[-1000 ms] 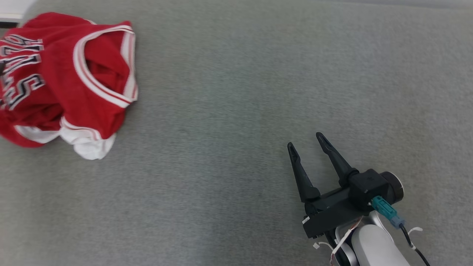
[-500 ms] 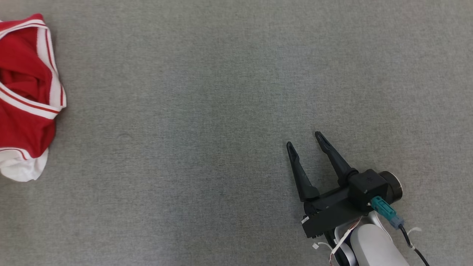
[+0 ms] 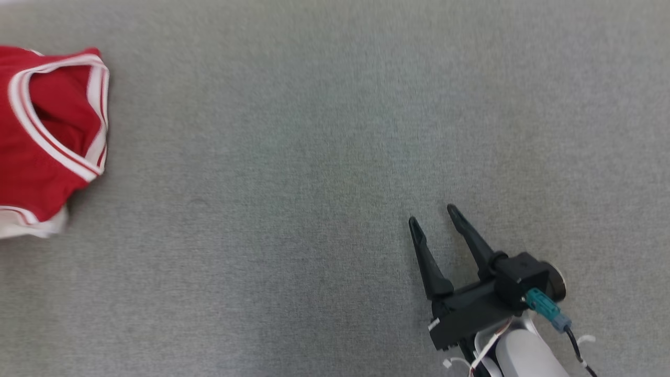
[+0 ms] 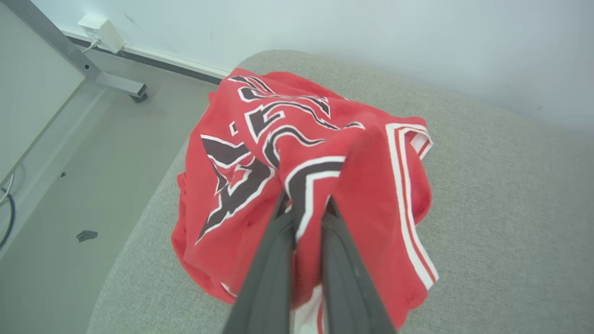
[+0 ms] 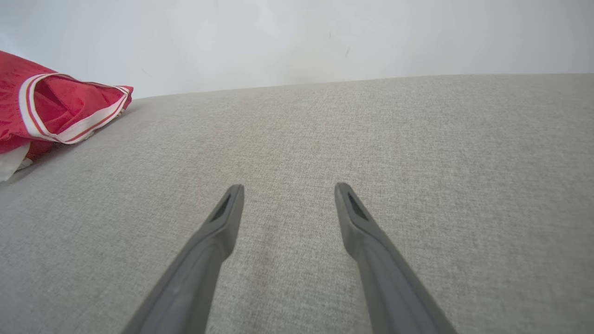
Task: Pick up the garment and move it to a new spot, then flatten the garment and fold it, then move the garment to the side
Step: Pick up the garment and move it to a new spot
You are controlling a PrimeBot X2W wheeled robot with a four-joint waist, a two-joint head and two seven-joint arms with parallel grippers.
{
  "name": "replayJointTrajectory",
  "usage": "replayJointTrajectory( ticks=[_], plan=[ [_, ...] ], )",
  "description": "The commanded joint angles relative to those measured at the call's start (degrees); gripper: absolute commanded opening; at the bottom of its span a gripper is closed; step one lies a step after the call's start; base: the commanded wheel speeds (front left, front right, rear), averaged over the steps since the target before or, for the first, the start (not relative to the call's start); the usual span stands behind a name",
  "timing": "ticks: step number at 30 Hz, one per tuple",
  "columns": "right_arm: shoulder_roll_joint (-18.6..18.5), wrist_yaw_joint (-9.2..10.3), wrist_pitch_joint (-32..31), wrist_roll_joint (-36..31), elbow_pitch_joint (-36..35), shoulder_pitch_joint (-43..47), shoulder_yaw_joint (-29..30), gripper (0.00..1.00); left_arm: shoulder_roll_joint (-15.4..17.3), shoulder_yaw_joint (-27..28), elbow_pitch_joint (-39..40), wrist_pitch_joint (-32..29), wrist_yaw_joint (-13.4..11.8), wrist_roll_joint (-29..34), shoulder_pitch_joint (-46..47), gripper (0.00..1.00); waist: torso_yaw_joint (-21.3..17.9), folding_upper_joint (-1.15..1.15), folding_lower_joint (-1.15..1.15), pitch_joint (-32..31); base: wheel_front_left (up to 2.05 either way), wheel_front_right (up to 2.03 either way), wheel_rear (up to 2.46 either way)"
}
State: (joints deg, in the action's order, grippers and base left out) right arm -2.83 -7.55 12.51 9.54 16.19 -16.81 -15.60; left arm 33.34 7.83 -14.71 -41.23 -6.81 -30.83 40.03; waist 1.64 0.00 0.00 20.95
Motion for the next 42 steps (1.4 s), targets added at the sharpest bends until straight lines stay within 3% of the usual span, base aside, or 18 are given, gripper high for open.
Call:
replayJointTrajectory(
  ticks=[1,7,14,19,29,34,42],
  plan=[
    [-0.09,0.12,0.37,0.47,0.5,1.03,0.01,1.0,0.64,-0.27,0.34,0.51,0.74,0.3,1.01,0.0,1.58,0.0,0.0,-4.39,0.0,0.0,0.0],
    [-0.1,0.12,1.27,2.66,2.63,3.66,0.11,1.0,0.82,-2.87,1.59,0.95,4.8,-0.82,7.61,0.0,1.88,0.0,0.0,-11.0,0.0,0.0,0.0],
    [-0.09,0.12,1.77,3.88,4.07,7.01,0.01,1.0,-3.71,-7.8,2.64,-0.83,7.47,-3.09,13.15,0.0,-0.17,0.0,0.0,-17.32,0.0,0.0,0.0],
    [-0.09,0.12,1.27,3.7,4.02,8.64,0.01,1.0,-8.68,-10.68,4.33,-1.55,8.85,-5.57,13.96,0.0,-4.76,0.0,0.0,-20.82,0.0,0.0,0.0],
    [-0.09,0.12,-1.31,2.52,0.81,8.65,-0.27,1.0,-18.98,-16.77,12.15,0.17,10.98,-10.65,7.72,0.0,-17.39,0.0,0.0,-20.33,0.0,0.0,0.0],
    [-0.09,0.12,-1.67,3.22,-0.38,8.77,-0.75,1.0,-20.98,-20.45,12.34,3.33,11.06,-7.84,1.89,0.0,-21.58,0.0,0.0,-18.52,0.0,0.0,0.0],
    [-0.07,0.12,-0.84,4.08,-0.78,8.0,-0.97,1.0,-20.92,-24.73,0.75,12.58,11.24,-0.77,-4.81,0.0,-23.99,0.0,0.0,-15.29,0.0,0.0,0.0]
  ],
)
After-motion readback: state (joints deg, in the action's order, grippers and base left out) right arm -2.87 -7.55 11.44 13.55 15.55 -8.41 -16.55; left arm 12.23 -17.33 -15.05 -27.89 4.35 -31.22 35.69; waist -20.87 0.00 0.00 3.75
